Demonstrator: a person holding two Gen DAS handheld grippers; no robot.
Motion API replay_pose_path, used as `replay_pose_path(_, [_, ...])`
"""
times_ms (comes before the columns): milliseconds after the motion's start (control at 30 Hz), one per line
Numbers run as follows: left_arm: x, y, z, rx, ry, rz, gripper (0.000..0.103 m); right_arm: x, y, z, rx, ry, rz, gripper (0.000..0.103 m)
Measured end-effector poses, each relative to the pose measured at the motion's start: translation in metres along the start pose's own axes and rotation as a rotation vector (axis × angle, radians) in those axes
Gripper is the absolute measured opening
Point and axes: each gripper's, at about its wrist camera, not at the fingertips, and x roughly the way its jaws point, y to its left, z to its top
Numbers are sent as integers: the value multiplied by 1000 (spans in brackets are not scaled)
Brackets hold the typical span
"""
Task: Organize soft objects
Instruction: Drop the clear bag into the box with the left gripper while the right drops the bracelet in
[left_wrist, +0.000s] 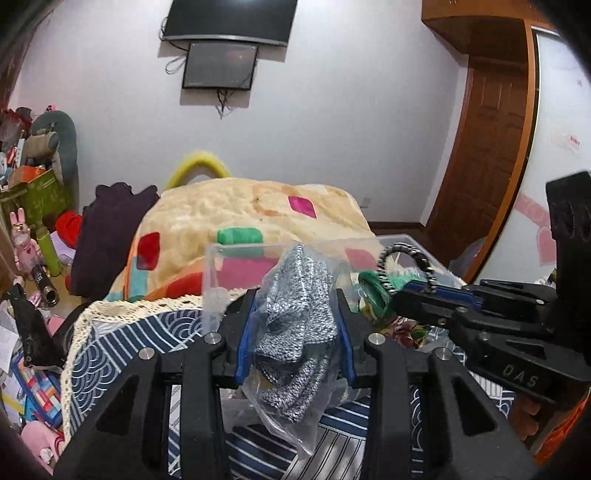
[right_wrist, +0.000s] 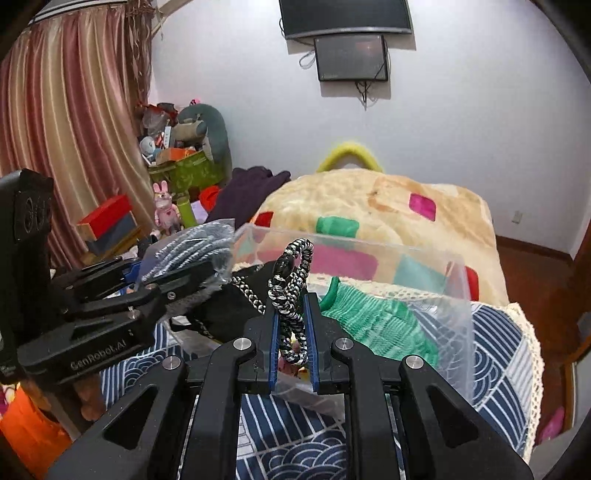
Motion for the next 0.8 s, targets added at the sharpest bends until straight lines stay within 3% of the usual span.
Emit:
replay_pose_path(267, [22, 4, -6, -10, 42, -1, 39, 22, -4, -6, 21, 54, 0, 11])
replay_pose_path(367, [24, 7, -8, -24, 57, -3, 46, 24, -2, -9, 11, 66, -15, 12])
replay_pose_path(467, [21, 8, -10, -33, 61, -3, 54, 23, 0, -9, -4, 80, -27, 17])
replay_pose_path(600, [11, 10, -11, -37, 49, -9, 56, 15, 5, -10, -25, 70, -55, 32])
replay_pose_path(800, [-12, 11, -13, -50, 12, -20, 57, -4, -2, -13, -16, 35, -51, 33])
